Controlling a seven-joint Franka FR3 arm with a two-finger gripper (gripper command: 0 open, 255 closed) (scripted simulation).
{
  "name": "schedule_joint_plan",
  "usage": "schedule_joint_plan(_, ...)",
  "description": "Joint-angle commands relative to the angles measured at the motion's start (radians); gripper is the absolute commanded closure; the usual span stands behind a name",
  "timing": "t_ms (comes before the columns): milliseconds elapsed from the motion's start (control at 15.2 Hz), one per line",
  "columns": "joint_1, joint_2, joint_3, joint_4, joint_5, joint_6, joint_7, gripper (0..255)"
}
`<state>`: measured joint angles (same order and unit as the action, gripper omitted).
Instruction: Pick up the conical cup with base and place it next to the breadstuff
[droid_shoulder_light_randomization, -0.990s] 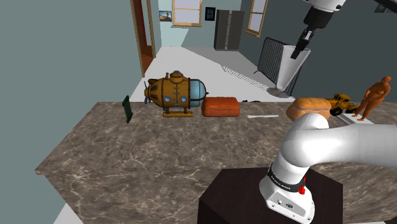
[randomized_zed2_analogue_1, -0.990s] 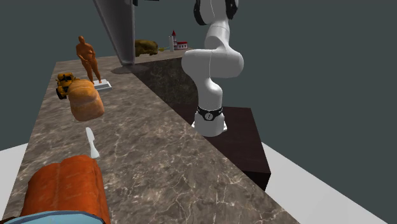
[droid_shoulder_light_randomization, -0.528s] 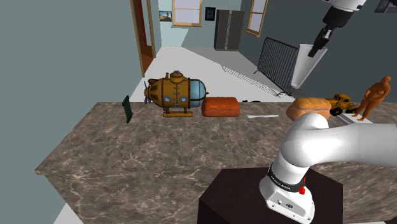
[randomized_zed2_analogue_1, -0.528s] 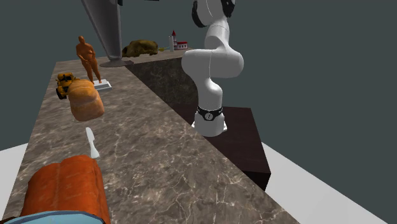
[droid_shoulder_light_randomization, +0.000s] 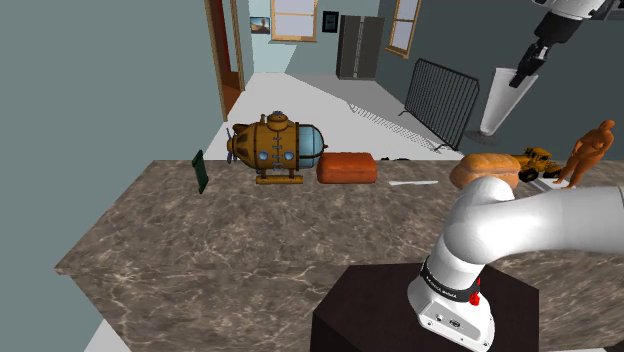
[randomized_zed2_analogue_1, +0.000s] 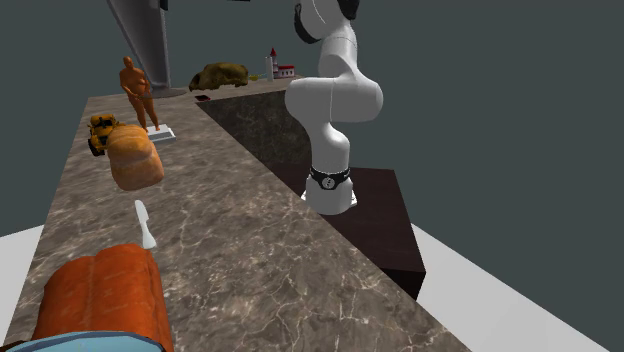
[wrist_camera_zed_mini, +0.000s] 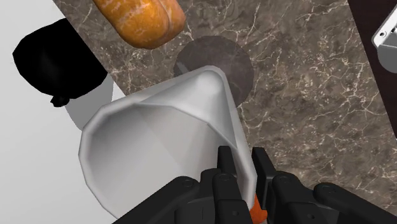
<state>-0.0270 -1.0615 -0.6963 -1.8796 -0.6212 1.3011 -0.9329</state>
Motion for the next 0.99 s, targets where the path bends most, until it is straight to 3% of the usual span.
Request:
schedule_joint_plan(0,0.015,0.008,-0.048,0.05,-0.031,-0.006,-0.055,255)
schedule_joint_plan(264,0.077,0.05,-0.154,0.19,-0.081,-0.017,-0.159,255)
schedule_joint_plan(924,0.026,-0.043,-0.179,0.013,-0.126,0.071,-0.134,255)
